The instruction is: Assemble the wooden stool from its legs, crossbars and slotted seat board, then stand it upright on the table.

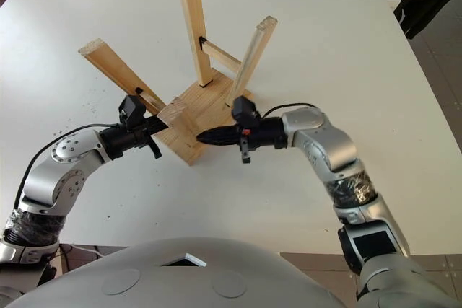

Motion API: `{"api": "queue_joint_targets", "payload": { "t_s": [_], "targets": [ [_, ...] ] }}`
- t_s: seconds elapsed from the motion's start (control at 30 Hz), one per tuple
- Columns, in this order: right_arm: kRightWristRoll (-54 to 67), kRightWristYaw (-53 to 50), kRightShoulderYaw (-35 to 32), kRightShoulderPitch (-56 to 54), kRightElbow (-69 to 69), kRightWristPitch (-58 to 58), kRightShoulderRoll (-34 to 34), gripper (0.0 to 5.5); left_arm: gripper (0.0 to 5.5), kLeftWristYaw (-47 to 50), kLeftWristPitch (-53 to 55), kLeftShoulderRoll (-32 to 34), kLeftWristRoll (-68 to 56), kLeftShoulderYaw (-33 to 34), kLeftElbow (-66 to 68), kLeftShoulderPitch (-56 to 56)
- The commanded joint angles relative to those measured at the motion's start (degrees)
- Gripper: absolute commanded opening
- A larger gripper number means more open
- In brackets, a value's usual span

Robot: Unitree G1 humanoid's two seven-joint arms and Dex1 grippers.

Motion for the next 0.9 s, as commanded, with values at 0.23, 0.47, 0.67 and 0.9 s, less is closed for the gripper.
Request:
{"api": "queue_joint_targets", "payload": {
  "t_s": [0.23, 0.47, 0.67, 0.9],
  "targets": [
    [-11.69, -10.03, -6.55, 1.1, 14.36, -8.43, -5.9, 0.0, 0.02, -3.82, -1.46, 0.89, 0.49, 2.23, 1.52, 5.06],
    [-16.67, -8.32, -14.07, -20.09, 43.2, -21.83, -8.33, 0.0, 0.02, -3.68, -2.47, -1.21, 1.62, 2.08, 2.76, 3.99],
    [-12.38, 1.63, -16.83, -29.51, 52.19, -22.68, -4.3, 0.0, 0.02, -4.67, -3.51, -2.42, 3.49, 0.31, 4.17, 3.42],
    [-9.41, 13.65, -14.54, -25.82, 44.07, -16.06, -3.47, 0.0, 0.02, -7.45, -5.31, -1.82, 5.91, -0.06, 8.96, -0.3]
  ]
}}
